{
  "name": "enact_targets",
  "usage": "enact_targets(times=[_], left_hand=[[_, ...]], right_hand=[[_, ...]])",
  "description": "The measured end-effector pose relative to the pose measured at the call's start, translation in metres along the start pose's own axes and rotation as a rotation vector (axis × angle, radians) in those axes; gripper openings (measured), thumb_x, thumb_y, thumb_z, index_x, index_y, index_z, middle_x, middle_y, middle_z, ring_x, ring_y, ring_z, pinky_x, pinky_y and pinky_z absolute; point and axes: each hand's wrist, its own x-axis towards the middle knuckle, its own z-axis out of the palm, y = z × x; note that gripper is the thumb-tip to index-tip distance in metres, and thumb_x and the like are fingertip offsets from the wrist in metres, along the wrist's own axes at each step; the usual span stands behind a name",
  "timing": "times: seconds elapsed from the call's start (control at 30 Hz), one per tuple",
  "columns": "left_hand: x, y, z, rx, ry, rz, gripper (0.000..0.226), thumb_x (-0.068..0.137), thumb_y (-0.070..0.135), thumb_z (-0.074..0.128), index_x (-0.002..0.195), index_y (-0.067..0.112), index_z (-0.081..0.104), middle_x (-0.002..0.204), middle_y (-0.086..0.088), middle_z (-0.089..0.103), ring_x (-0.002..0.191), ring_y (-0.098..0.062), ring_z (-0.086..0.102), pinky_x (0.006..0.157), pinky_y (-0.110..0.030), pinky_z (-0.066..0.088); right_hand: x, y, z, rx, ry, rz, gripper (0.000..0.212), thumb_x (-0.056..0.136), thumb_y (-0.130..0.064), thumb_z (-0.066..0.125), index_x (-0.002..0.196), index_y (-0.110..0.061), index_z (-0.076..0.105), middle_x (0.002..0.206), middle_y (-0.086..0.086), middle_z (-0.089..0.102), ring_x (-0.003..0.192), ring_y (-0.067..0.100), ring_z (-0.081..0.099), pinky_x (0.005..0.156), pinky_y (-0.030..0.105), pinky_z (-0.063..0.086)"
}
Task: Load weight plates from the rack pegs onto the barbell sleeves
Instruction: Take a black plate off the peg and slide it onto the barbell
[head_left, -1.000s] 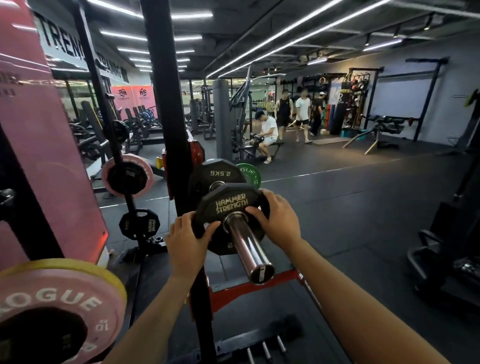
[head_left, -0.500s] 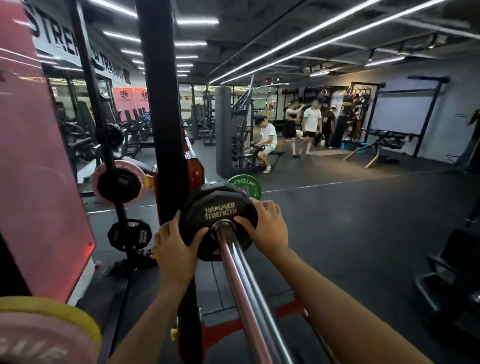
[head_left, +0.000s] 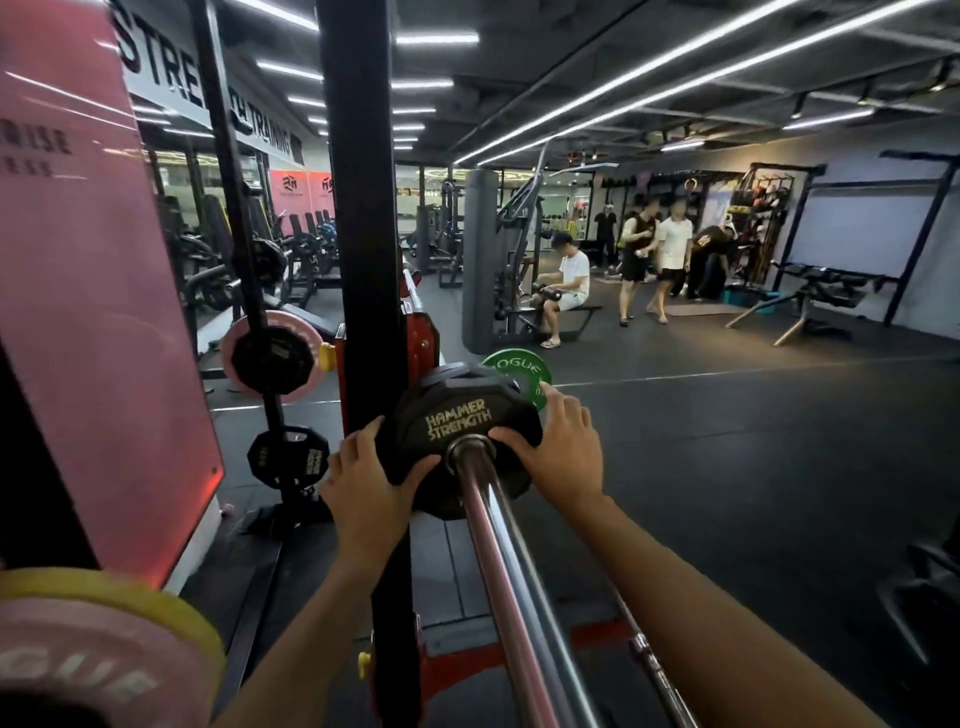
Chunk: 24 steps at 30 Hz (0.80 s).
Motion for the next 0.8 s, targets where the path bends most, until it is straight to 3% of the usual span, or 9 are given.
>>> enact_targets(times=[0.2,0.37,0.63,0.8], left_hand=[[-0.033,0.023,-0.021,0.018,-0.060,-0.116,0.086,0.075,0.069,0.065,0.138,0.015,0.043,0.137,-0.009,0.050,0.125,-0.032,0.044,0.102,-0.055,0.035],[-0.081,0.041,-0.046,0.010,-0.059,-0.112,0.087,0.076,0.069,0.066,0.139,0.013,0.043,0.137,-0.008,0.050,0.125,-0.029,0.045,0.100,-0.054,0.040],[-0.170,0.072,-0.117,-0.010,0.001,-0.084,0.069,0.081,0.058,0.069,0.134,0.019,0.049,0.127,-0.002,0.055,0.118,-0.022,0.051,0.098,-0.048,0.043],[-0.239,0.083,-0.152,0.025,-0.079,-0.036,0.062,0.084,0.051,0.067,0.133,0.016,0.052,0.126,-0.002,0.055,0.119,-0.023,0.051,0.097,-0.050,0.043]], right_hand=[[-0.032,-0.013,-0.017,-0.003,-0.077,0.072,0.088,0.079,-0.069,0.058,0.139,-0.009,0.034,0.130,0.015,0.050,0.120,0.034,0.047,0.094,0.048,0.045],[-0.072,0.002,-0.053,0.045,-0.121,-0.009,0.063,0.083,-0.054,0.063,0.130,-0.015,0.049,0.123,0.013,0.055,0.115,0.032,0.051,0.091,0.044,0.045],[-0.148,0.010,-0.116,0.115,-0.175,-0.134,0.046,0.088,-0.047,0.059,0.127,-0.021,0.056,0.122,0.010,0.060,0.108,0.033,0.056,0.084,0.041,0.047],[-0.212,0.016,-0.149,0.166,-0.222,-0.179,0.044,0.091,-0.038,0.062,0.128,-0.016,0.057,0.116,0.013,0.061,0.104,0.035,0.057,0.082,0.043,0.050]])
